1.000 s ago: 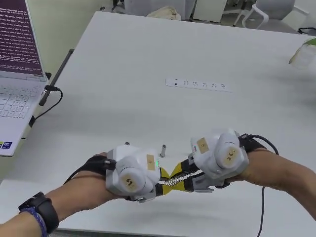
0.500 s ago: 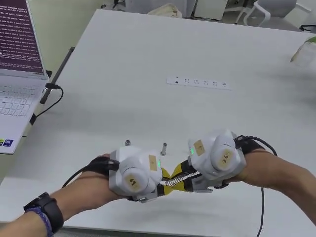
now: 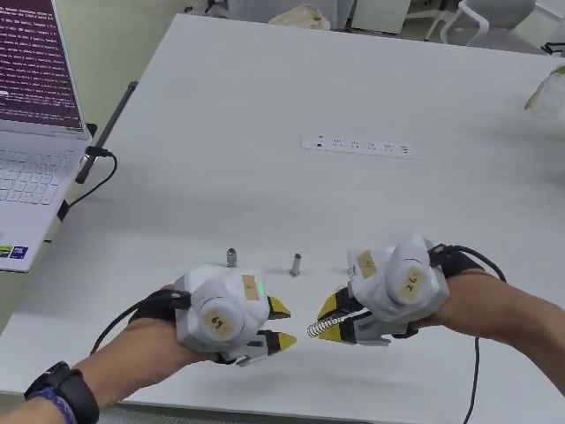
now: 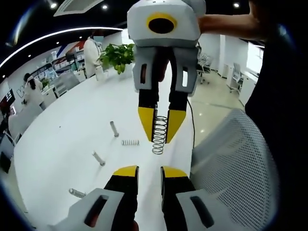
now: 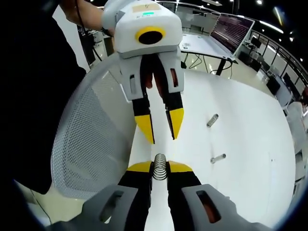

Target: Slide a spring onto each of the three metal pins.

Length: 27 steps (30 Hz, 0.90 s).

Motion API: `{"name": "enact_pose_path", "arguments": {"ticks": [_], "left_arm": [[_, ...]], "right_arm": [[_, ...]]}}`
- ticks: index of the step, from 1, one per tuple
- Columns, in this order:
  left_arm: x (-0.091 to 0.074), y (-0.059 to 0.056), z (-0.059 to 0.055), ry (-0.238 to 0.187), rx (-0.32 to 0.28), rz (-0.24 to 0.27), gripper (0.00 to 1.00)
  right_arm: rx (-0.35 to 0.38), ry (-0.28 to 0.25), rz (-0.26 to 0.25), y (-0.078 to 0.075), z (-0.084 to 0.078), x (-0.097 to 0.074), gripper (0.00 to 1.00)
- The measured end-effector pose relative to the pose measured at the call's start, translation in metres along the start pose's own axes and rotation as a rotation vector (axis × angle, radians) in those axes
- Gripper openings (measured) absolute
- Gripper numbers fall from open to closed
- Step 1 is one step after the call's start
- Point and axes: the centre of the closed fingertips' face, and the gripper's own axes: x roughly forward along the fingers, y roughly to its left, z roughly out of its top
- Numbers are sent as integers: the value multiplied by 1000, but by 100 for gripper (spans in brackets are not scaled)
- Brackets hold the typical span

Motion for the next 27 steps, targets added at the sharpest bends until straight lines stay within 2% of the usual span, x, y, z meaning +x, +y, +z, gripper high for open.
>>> {"name": "enact_pose_path", "arguments": {"ticks": [3,12,20,27], "left_arm": [[-3,2,0,-22,-50,18,11],[-13,6,-10,-24,-94,64,15],[-28,17,-23,-24,-150,132,19],[-39,24,-32,-24,-175,168,21]], "right_arm": [[4,0,-2,-1,-2,0,8],[13,15,-10,-8,-9,1,8],[26,50,-8,-17,-22,3,9],[34,65,-7,-23,-28,3,9]]}}
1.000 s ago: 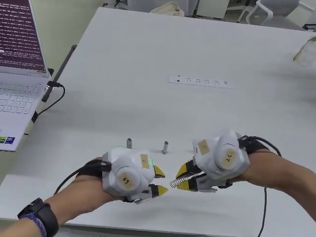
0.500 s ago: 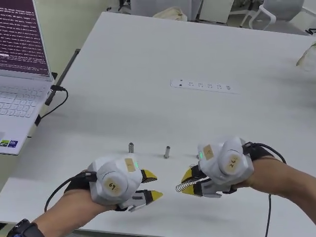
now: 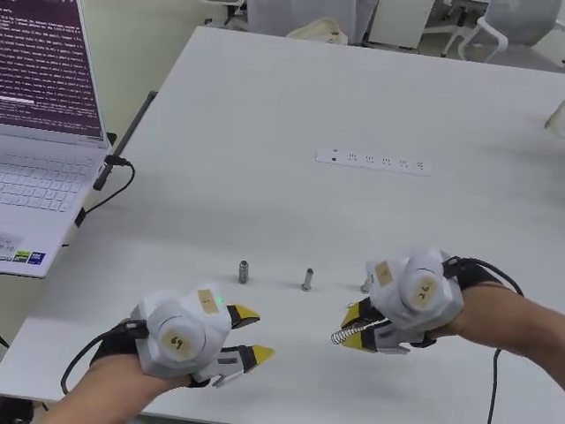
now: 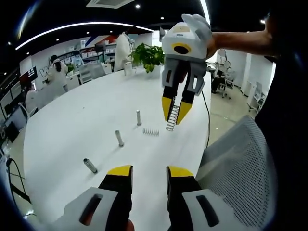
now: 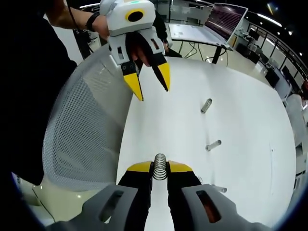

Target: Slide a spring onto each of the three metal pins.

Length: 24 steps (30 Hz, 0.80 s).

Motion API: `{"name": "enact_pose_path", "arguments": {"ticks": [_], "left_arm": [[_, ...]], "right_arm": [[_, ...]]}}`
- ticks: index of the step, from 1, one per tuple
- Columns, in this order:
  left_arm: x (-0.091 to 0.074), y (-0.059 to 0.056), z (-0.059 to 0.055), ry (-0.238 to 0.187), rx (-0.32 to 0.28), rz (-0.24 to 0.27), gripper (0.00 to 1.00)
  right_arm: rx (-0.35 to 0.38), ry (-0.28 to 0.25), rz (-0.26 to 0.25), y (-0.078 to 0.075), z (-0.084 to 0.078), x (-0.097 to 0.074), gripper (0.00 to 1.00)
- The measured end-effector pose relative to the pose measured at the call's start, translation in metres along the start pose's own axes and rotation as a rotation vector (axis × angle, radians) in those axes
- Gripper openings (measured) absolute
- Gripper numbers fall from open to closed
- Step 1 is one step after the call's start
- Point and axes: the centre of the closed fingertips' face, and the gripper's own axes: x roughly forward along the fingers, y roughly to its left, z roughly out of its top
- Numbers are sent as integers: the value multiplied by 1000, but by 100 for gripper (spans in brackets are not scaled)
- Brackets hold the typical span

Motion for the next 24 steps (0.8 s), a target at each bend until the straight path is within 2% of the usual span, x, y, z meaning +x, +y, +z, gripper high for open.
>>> {"name": "enact_pose_path", "arguments": {"ticks": [5,12,24], "left_arm": [[-7,4,-6,0,-11,16,26],[-20,14,-15,-2,-53,67,29],[-37,27,-28,-4,-96,118,35]], "right_arm": [[13,15,-7,-5,-5,1,9],[15,40,0,-11,-12,4,9],[4,88,0,-35,-20,4,9]]}}
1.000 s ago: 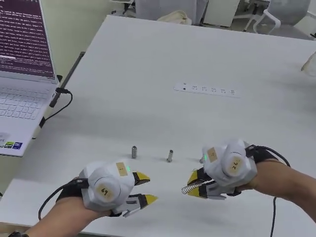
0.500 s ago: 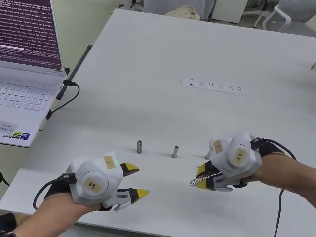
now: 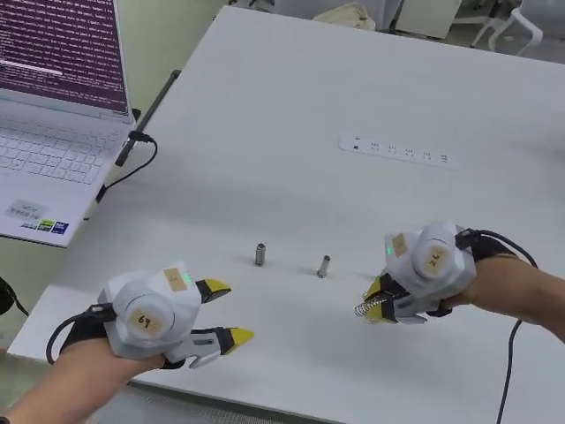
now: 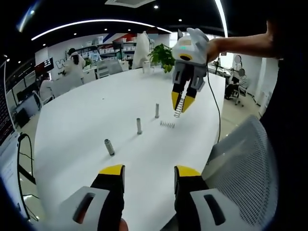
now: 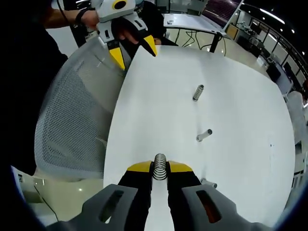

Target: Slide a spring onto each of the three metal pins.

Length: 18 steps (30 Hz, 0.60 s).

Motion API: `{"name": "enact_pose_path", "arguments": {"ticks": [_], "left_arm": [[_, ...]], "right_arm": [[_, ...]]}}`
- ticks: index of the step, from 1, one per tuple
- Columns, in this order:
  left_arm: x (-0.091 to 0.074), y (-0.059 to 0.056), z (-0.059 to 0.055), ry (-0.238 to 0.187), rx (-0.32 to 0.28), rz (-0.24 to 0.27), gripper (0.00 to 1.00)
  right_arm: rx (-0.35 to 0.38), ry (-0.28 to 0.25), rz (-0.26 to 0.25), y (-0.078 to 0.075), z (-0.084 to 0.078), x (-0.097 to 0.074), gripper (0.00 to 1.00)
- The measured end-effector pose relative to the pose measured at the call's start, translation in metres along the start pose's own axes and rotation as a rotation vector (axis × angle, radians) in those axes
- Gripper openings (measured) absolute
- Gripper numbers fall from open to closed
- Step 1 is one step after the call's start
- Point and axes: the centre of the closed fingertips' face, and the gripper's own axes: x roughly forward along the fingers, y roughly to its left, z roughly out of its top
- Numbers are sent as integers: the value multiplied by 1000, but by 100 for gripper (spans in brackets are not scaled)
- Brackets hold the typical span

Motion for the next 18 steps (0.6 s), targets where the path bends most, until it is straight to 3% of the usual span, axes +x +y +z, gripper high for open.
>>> {"name": "enact_pose_path", "arguments": {"ticks": [18], "left_arm": [[-20,16,-10,-21,-86,75,47]], "right_arm": [[-1,38,-17,-36,6,6,9]]}}
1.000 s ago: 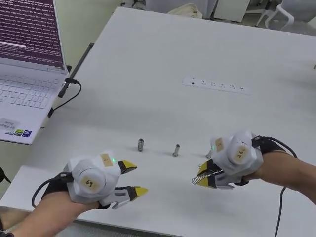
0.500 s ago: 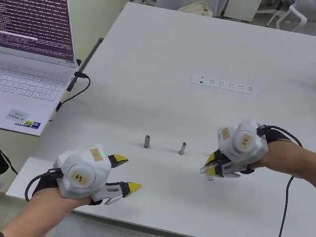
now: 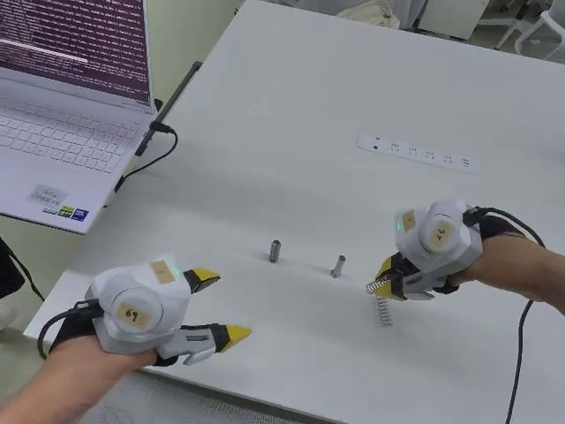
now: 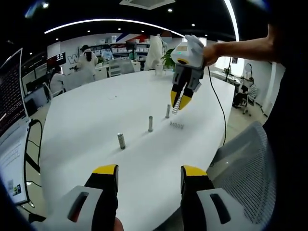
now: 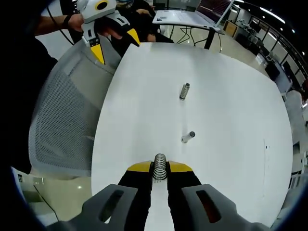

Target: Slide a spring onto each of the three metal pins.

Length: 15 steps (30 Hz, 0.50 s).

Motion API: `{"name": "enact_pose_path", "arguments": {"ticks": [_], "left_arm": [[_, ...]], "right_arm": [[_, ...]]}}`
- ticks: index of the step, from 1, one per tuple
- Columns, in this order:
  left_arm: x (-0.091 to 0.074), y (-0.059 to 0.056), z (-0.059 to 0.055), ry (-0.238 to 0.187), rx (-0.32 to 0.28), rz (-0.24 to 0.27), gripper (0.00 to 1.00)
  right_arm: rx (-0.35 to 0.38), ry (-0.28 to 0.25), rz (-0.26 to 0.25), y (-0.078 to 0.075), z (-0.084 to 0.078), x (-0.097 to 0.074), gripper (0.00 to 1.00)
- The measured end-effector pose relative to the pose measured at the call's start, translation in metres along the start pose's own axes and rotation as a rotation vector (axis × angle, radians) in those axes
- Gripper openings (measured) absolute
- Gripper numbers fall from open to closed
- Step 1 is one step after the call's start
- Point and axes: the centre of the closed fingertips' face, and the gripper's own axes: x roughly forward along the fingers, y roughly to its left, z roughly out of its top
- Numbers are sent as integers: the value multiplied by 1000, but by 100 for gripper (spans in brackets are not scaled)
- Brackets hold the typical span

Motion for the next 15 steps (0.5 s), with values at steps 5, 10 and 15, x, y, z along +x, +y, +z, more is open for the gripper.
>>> {"name": "enact_pose_path", "arguments": {"ticks": [5,10,15], "left_arm": [[-2,3,0,-10,-22,13,47],[-4,3,-1,-8,-23,16,47],[-5,1,-2,-8,-29,16,47]], "right_arm": [[-10,24,-3,-9,-2,4,9],[-8,30,-2,-18,0,7,9],[-13,40,-2,-25,2,10,9]]}}
